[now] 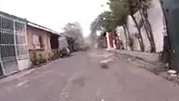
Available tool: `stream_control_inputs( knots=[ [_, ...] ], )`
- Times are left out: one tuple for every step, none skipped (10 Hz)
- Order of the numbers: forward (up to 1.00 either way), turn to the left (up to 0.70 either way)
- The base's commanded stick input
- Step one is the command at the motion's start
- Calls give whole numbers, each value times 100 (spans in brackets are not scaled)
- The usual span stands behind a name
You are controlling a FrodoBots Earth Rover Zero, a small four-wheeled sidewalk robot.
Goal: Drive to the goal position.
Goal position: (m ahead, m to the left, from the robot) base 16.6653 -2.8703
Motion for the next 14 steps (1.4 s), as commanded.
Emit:
stream_control_inputs(
  knots=[
    [100, 0],
    [100, 0],
    [100, 0],
    [100, 0],
    [100, 0],
    [98, 0],
    [96, 0],
    [78, 0],
    [62, 0],
    [59, 0],
    [57, 0],
    [53, 0],
    [51, 0],
    [51, 0]
  ],
)
